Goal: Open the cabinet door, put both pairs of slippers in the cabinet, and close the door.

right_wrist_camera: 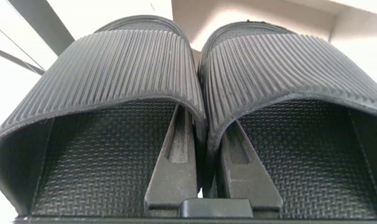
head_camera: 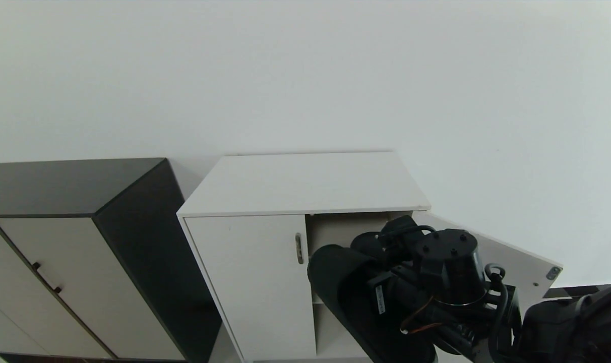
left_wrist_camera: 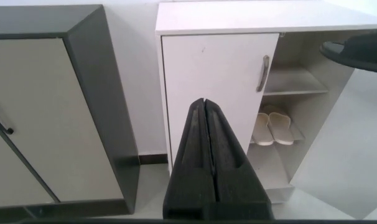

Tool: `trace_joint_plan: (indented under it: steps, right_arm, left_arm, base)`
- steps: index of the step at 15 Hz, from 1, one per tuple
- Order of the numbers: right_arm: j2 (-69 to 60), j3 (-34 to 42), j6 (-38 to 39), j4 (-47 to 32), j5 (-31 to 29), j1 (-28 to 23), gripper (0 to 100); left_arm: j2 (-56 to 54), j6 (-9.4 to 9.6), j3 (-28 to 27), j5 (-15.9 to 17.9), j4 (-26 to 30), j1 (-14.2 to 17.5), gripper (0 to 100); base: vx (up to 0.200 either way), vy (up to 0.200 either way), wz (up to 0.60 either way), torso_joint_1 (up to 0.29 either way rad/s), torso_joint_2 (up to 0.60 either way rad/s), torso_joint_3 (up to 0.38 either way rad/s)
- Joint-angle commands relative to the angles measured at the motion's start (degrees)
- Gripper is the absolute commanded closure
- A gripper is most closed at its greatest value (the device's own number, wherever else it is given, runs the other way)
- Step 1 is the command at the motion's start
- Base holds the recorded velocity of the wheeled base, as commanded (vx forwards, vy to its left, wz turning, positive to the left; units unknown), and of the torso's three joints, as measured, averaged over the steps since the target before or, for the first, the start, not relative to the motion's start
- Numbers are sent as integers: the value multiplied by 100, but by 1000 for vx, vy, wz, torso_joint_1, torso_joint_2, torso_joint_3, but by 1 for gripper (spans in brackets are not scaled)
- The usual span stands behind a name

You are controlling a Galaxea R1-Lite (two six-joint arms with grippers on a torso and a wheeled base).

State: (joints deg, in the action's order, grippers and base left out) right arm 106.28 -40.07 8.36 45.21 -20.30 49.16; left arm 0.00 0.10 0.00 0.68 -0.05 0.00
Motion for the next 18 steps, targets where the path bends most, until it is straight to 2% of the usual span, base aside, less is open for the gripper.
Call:
trace_joint_plan:
  steps: [1,10,18]
  right_arm:
    - [69,70,-1,31,-1,76,100]
    - [104,149,-80,295,-1,67,100]
    - [192,210,-72,374,8,58,100]
  left_arm:
    - [9,-1,0,2,-4,0,100]
    - [9,-1,0,2,-4,0,100]
    - [9,-10,0,-7,-4,0,100]
  base:
    - [0,0,0,-242,554,315]
    - [0,0,0,-216,534,319]
    - [0,0,0,-163,494,322]
